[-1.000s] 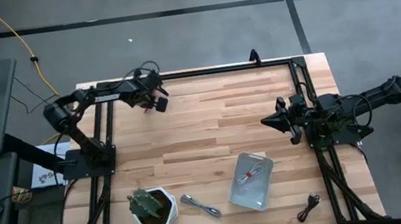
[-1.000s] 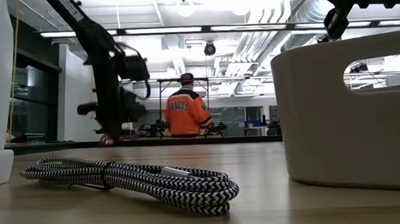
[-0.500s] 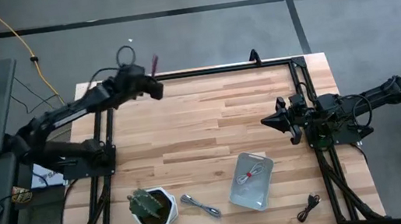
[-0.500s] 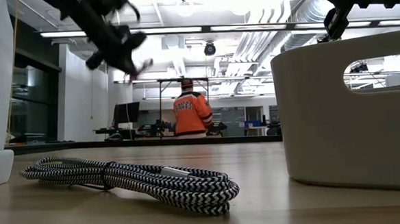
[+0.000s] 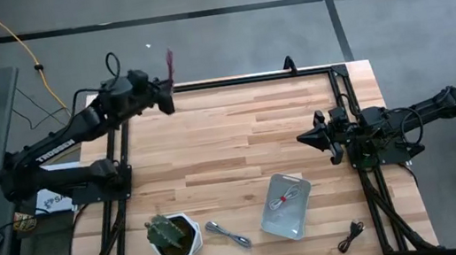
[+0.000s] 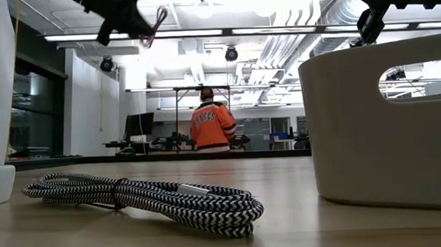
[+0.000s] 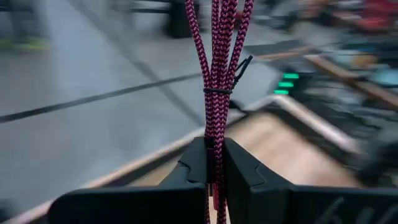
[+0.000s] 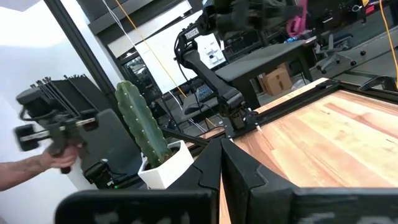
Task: Pick and place USB-C Cables
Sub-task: Put the pink charger cable into the gray bin
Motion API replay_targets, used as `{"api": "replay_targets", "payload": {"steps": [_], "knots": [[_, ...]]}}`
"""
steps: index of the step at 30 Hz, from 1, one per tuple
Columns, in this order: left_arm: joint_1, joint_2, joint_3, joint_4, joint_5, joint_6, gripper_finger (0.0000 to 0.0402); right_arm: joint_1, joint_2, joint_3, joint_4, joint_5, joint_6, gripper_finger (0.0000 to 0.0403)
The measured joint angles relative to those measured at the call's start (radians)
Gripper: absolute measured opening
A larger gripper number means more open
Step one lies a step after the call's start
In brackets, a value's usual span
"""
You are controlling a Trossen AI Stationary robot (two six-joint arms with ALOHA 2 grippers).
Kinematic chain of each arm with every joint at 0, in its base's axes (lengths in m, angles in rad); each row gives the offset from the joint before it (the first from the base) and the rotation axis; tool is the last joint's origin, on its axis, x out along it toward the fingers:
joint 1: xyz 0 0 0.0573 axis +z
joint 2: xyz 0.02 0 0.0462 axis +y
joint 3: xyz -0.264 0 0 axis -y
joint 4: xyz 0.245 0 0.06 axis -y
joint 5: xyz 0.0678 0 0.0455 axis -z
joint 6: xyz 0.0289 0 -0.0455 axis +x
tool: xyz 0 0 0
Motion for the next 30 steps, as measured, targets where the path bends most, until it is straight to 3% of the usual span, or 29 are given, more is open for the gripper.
{"api": "replay_targets", "payload": {"steps": [6,13,17,23,30], "knots": [[-0.230,-0.014,0.000,0.165,0.050,-0.055,0.0000,0.000,0.000,0.000,0.000,0.000,0.000,0.0000],[-0.553,0.048,0.001,0.394,-0.077,-0.059,0.0000,0.000,0.000,0.000,0.000,0.000,0.000,0.0000],[-0.686,0.098,0.001,0.445,-0.094,-0.096,0.0000,0.000,0.000,0.000,0.000,0.000,0.000,0.0000],[-0.825,0.144,0.001,0.451,-0.135,-0.119,0.0000,0.000,0.000,0.000,0.002,0.000,0.000,0.0000],[-0.874,0.145,0.001,0.460,-0.181,-0.130,0.0000,0.000,0.000,0.000,0.003,0.000,0.026,0.0000]]}}
